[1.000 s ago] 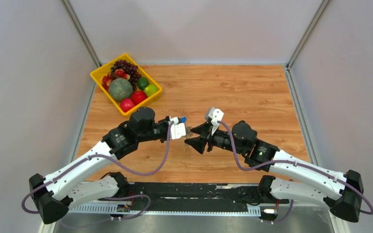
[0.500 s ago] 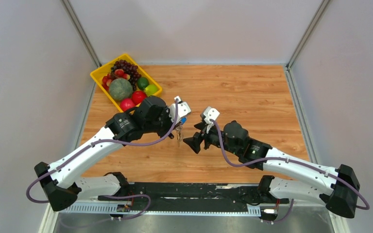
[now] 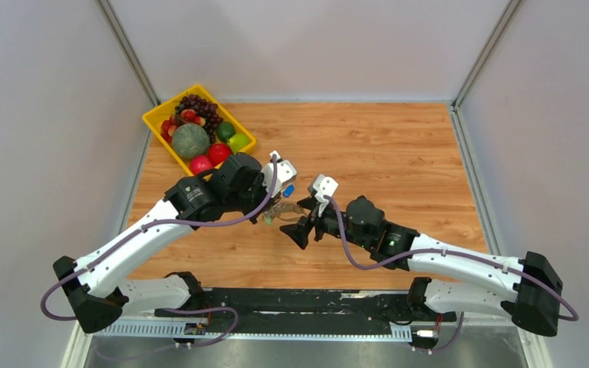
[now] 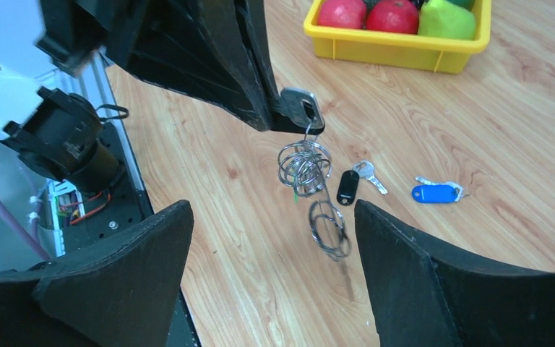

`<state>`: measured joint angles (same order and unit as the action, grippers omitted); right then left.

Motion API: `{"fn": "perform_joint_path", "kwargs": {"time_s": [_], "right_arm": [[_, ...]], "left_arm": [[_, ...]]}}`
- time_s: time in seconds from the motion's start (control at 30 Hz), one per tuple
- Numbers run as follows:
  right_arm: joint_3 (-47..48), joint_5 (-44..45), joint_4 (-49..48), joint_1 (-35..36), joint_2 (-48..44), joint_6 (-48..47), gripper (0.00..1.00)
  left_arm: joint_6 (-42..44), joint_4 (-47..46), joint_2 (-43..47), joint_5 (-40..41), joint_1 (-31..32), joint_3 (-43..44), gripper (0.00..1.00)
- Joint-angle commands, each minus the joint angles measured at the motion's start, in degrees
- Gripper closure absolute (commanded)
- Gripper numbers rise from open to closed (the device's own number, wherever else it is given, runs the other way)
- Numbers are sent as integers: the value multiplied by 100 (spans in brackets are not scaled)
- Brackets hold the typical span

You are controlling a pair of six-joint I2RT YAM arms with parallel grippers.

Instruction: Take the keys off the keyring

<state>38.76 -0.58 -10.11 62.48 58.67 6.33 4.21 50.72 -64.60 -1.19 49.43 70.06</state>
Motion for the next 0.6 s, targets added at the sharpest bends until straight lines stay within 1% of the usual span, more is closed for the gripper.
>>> {"fn": "perform_joint_path", "kwargs": {"time_s": [0.0, 0.1, 0.27, 0.37, 0.5, 0.53, 0.57], "right_arm": [[204, 631, -246, 88, 261, -53, 16], [190, 1068, -250, 81, 298, -227, 17], [120, 1247, -329, 78, 285, -585, 18], [93, 1319, -349, 30, 314, -599, 18], [51, 1144, -404, -101, 340, -602, 18], [26, 939, -434, -151, 313, -749, 19], [-11, 548, -481, -212, 258, -781, 22]], "left_arm": [[-240, 61, 130, -40, 14, 286, 100], [-240, 32, 274, -219, 15, 304, 100], [-163, 38, 516, -479, 18, 268, 100], [-152, 78, 589, -572, 15, 282, 100], [-152, 111, 681, -922, 13, 337, 100], [-155, 108, 719, -982, 14, 344, 100], [-163, 99, 746, -1075, 14, 349, 100]]}}
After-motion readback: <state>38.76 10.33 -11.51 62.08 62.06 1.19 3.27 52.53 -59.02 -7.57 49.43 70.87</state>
